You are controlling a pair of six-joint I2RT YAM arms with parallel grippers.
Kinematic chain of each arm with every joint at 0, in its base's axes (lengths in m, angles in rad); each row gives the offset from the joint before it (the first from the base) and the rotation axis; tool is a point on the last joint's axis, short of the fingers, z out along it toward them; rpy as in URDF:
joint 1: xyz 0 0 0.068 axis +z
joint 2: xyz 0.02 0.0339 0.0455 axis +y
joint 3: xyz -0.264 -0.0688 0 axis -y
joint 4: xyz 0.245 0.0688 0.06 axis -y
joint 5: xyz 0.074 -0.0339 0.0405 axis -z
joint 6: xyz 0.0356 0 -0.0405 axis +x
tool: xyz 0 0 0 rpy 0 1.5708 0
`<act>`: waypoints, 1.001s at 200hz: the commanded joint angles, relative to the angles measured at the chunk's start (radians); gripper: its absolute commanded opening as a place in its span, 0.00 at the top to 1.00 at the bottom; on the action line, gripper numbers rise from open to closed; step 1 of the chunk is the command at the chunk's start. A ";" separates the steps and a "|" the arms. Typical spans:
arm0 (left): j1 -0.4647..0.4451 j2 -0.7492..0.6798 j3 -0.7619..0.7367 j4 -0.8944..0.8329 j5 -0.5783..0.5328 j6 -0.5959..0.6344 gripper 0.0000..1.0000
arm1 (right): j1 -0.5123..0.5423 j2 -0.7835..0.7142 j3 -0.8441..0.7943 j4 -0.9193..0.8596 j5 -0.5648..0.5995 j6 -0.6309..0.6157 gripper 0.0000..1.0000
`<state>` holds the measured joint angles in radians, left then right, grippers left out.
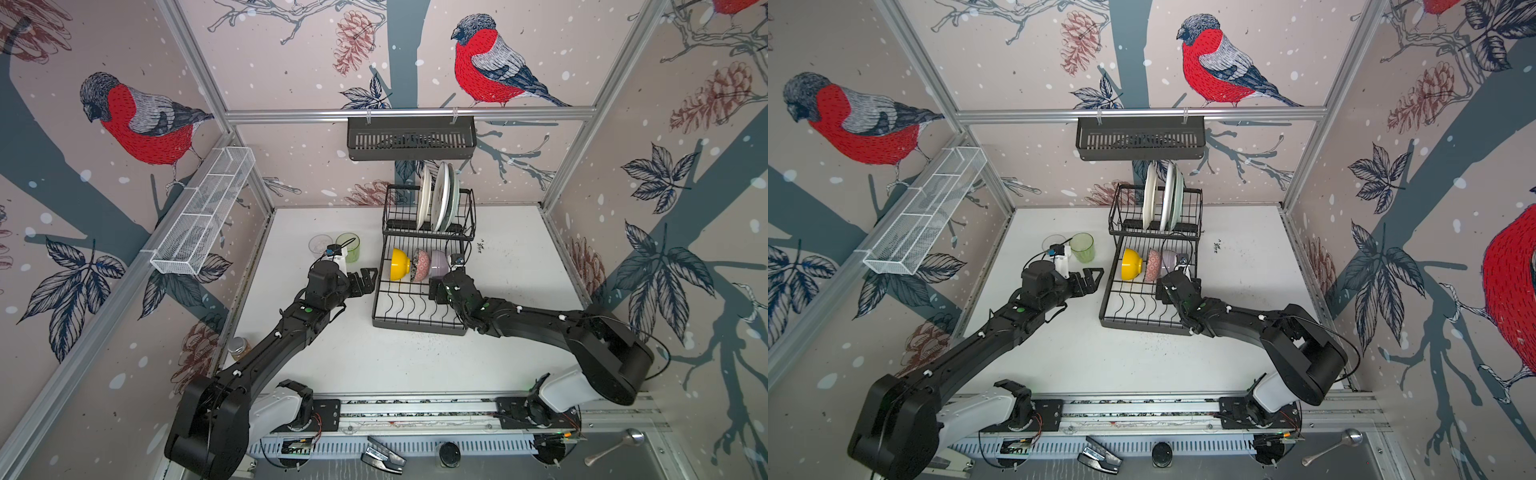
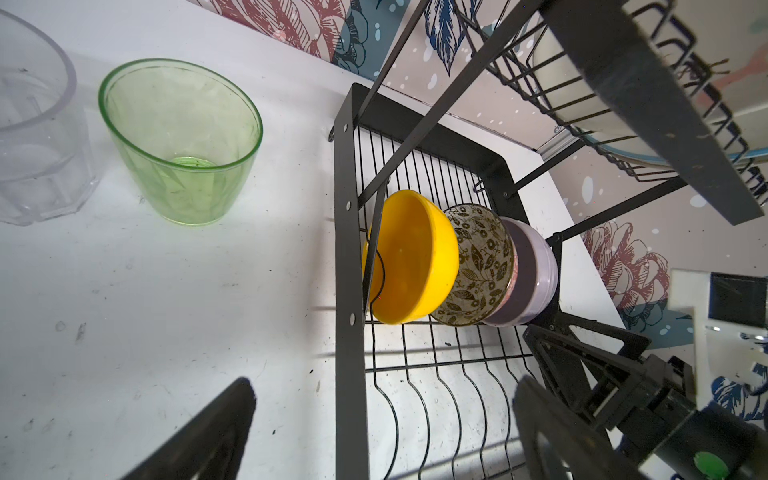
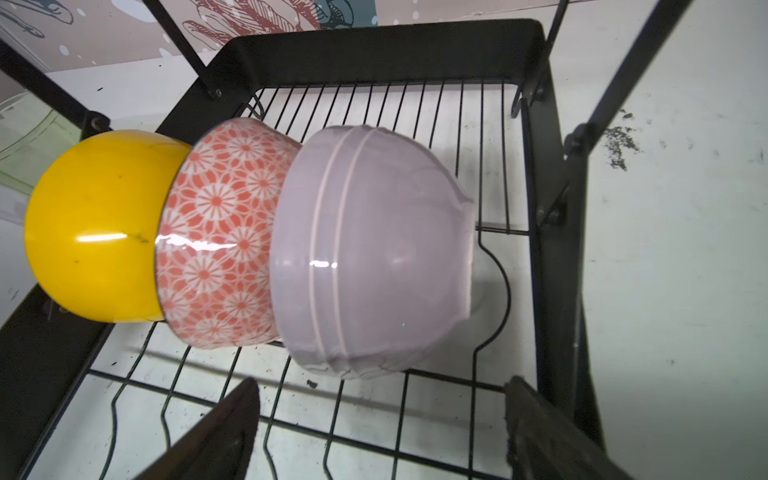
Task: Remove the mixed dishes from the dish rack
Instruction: 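Move the right gripper toward the lilac bowl in the rack while the left gripper waits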
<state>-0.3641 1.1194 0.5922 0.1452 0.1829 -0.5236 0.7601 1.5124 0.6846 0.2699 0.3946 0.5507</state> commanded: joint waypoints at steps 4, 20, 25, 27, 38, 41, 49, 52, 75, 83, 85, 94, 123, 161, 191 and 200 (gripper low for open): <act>-0.002 0.004 -0.002 0.034 0.010 0.002 0.03 | -0.035 0.008 0.009 0.037 -0.067 0.003 0.05; -0.003 0.007 -0.002 0.033 0.013 0.002 0.03 | -0.048 0.014 0.012 0.043 -0.088 -0.007 0.05; -0.003 0.009 -0.002 0.034 0.012 0.002 0.03 | -0.050 0.016 0.014 0.043 -0.089 -0.013 0.05; -0.003 0.009 -0.002 0.034 0.013 0.002 0.03 | -0.050 0.017 0.015 0.042 -0.089 -0.017 0.05; -0.003 0.011 -0.001 0.036 0.014 0.003 0.03 | -0.052 0.020 0.023 0.036 -0.087 -0.026 0.04; -0.003 0.012 -0.002 0.036 0.012 0.003 0.03 | -0.053 0.020 0.024 0.033 -0.086 -0.029 0.03; -0.002 0.014 -0.001 0.037 0.012 0.003 0.03 | -0.057 0.021 0.028 0.029 -0.083 -0.031 0.03; -0.002 0.016 -0.001 0.036 0.013 0.003 0.03 | -0.059 0.021 0.029 0.029 -0.084 -0.032 0.03; -0.003 0.025 0.000 0.039 0.016 0.002 0.03 | -0.075 0.019 0.029 0.030 -0.086 -0.041 0.02; -0.003 0.028 0.003 0.038 0.017 0.004 0.03 | -0.081 0.018 0.028 0.031 -0.088 -0.043 0.02; -0.003 0.028 0.002 0.037 0.018 0.002 0.03 | -0.083 0.019 0.028 0.031 -0.089 -0.043 0.02; -0.003 0.030 0.003 0.037 0.018 0.003 0.03 | -0.089 0.019 0.029 0.033 -0.094 -0.046 0.02; -0.003 0.033 0.003 0.039 0.018 0.005 0.03 | -0.108 0.024 0.033 0.038 -0.107 -0.058 0.02; -0.003 0.039 0.003 0.039 0.017 0.005 0.03 | -0.133 0.051 0.054 0.042 -0.167 -0.063 0.02; -0.003 0.048 0.006 0.039 0.019 0.006 0.03 | -0.135 0.087 0.081 0.038 -0.182 -0.067 0.02; -0.003 0.048 0.005 0.040 0.019 0.006 0.03 | -0.135 0.094 0.087 0.038 -0.184 -0.068 0.02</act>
<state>-0.3641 1.1625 0.5922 0.1463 0.1905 -0.5232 0.6254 1.5906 0.7532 0.2951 0.2329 0.4942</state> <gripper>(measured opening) 0.971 0.981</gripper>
